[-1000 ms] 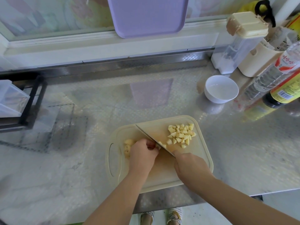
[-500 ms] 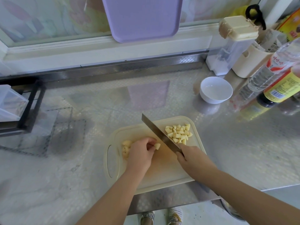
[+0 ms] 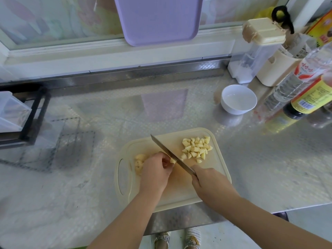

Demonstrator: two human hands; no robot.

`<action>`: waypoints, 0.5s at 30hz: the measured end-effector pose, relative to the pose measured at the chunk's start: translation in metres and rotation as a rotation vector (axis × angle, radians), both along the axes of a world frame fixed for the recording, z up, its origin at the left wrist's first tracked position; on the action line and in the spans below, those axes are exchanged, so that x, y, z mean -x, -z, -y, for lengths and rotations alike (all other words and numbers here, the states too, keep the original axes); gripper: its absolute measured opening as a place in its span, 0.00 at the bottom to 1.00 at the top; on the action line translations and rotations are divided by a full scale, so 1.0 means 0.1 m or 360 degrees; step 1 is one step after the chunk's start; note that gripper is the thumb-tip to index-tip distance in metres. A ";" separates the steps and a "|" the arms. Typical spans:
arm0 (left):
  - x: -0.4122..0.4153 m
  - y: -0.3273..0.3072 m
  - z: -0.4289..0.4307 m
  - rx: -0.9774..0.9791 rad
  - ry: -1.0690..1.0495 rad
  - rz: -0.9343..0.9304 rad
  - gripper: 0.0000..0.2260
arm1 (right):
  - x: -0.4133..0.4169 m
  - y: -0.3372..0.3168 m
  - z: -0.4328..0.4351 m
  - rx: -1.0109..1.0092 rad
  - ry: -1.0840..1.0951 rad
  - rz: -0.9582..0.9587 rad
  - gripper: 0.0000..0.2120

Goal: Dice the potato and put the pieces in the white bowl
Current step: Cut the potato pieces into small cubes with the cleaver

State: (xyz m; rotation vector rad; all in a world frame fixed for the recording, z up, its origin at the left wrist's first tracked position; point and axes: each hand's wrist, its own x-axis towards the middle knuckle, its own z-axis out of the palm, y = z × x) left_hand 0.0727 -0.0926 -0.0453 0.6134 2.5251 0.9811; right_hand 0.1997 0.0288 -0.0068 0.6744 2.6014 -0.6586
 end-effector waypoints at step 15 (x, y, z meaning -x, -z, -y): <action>-0.01 -0.02 -0.02 0.0021 0.0009 -0.0014 0.03 | 0.05 0.17 0.04 -0.0015 0.0036 0.0140 0.12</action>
